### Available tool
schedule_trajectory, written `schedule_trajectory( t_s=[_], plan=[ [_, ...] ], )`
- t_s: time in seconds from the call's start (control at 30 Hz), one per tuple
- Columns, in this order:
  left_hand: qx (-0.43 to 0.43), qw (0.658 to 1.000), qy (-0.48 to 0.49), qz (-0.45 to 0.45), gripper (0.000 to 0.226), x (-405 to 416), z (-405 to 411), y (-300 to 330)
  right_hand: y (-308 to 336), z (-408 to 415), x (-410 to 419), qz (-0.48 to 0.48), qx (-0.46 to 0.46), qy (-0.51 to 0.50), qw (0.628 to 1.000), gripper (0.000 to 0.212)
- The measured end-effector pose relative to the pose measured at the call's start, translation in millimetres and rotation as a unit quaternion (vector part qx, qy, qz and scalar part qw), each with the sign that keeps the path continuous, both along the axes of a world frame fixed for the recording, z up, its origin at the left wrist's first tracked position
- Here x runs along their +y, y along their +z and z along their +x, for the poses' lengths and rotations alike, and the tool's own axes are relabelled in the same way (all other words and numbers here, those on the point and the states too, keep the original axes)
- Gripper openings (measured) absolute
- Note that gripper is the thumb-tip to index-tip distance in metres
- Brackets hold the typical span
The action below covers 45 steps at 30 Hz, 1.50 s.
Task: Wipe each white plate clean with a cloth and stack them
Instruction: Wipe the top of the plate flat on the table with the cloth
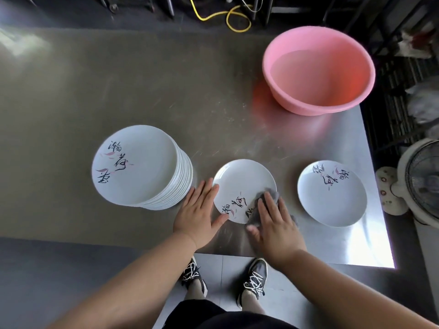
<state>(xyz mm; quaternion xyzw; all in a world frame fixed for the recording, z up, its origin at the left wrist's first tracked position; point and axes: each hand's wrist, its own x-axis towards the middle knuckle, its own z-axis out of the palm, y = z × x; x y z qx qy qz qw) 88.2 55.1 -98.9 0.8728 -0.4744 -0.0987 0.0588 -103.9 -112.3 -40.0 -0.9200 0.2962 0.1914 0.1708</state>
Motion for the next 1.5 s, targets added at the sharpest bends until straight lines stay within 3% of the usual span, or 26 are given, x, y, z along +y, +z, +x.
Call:
schedule_trajectory(
  t_s=[0.13, 0.27, 0.43, 0.53, 0.77, 1.03, 1.27, 1.5],
  plan=[
    [0.008, 1.0, -0.001, -0.012, 0.085, 0, -1, 1, -3, 7, 3, -0.004, 0.005, -0.026, 1.0, 0.089],
    [0.029, 0.999, 0.014, -0.025, 0.088, 3, -6, 6, 5, -17, 42, 0.016, 0.008, 0.054, 0.998, 0.095],
    [-0.046, 0.99, -0.089, -0.095, 0.037, 12, -17, 12, 4, -3, -15, 0.024, -0.023, 0.035, 0.999, 0.085],
    [-0.045, 0.985, -0.093, -0.137, 0.022, 15, -25, 12, 6, 13, -44, 0.01, -0.033, 0.055, 0.998, 0.075],
    [-0.002, 0.991, -0.044, -0.129, 0.028, 10, -28, 24, 8, -19, 39, 0.032, -0.005, 0.05, 0.998, 0.094],
    [0.023, 0.989, -0.019, -0.143, 0.016, 4, -27, 30, 5, 18, -25, 0.015, -0.042, 0.012, 0.999, 0.076],
    [0.019, 0.994, -0.021, -0.101, 0.038, -5, -37, 36, 4, -23, 29, 0.046, 0.007, 0.088, 0.995, 0.096],
    [0.017, 0.998, -0.041, -0.052, 0.033, 0, -11, 48, 5, 18, -41, 0.018, -0.055, 0.043, 0.997, 0.073]
  ],
)
